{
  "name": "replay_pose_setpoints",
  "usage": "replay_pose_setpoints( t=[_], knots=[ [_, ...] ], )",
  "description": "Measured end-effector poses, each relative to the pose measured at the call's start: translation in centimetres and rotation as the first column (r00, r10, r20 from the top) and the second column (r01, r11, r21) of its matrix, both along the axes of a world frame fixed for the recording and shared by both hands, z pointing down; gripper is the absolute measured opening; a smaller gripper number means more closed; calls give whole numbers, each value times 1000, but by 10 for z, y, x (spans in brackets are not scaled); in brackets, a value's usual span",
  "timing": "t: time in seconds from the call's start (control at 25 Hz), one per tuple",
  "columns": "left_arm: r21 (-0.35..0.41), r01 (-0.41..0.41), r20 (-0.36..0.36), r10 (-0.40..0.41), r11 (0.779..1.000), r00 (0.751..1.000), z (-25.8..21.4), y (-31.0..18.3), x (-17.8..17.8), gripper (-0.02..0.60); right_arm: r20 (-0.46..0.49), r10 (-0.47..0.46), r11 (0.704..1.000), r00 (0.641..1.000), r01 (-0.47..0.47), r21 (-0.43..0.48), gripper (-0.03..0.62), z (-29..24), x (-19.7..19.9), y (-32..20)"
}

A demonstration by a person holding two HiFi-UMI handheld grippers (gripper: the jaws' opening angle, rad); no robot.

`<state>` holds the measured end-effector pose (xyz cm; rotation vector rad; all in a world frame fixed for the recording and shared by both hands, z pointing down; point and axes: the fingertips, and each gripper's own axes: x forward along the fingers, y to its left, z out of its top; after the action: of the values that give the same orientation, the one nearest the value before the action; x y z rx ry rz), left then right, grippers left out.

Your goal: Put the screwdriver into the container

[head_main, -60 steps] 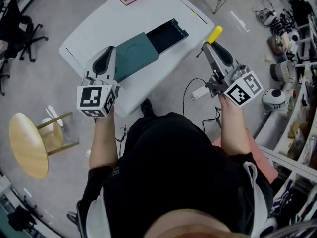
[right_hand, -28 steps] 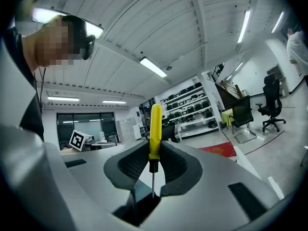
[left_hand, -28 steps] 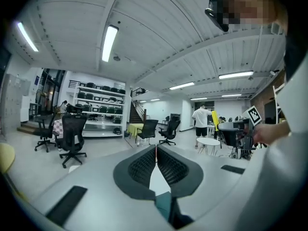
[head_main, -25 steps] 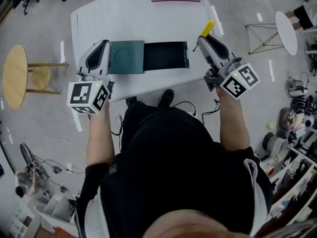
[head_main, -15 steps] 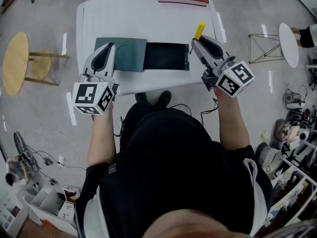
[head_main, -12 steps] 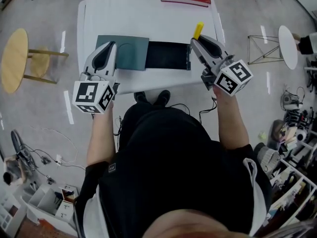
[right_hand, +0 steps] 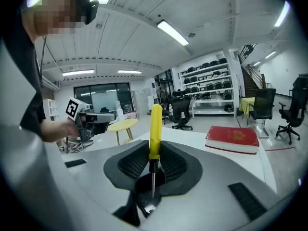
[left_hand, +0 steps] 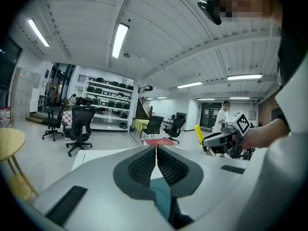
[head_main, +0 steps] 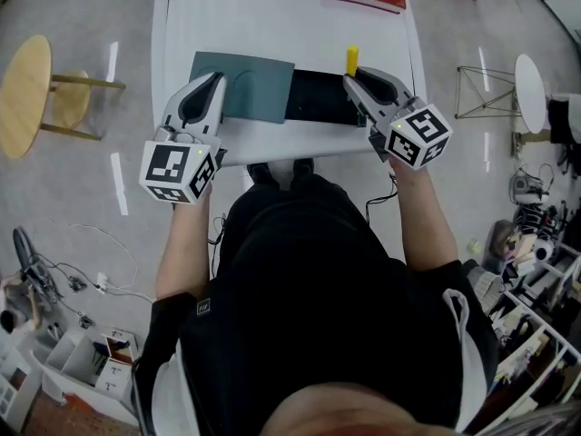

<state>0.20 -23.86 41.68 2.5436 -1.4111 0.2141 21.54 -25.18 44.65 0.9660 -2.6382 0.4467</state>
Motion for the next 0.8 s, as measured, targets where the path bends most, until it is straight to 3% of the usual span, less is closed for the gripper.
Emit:
replay_pose_setpoints(
  t=[0.44,0.8],
  knots=[
    [-48,127,3,-127,991,992,18,7,-15,23,-119,-174,980,978,159,-123,86,65,-14,-1],
    [-87,171,-13,-173,981,985,39,17,-22,23,-266,-311,932,912,238,-272,86,133,-21,2]
  ],
)
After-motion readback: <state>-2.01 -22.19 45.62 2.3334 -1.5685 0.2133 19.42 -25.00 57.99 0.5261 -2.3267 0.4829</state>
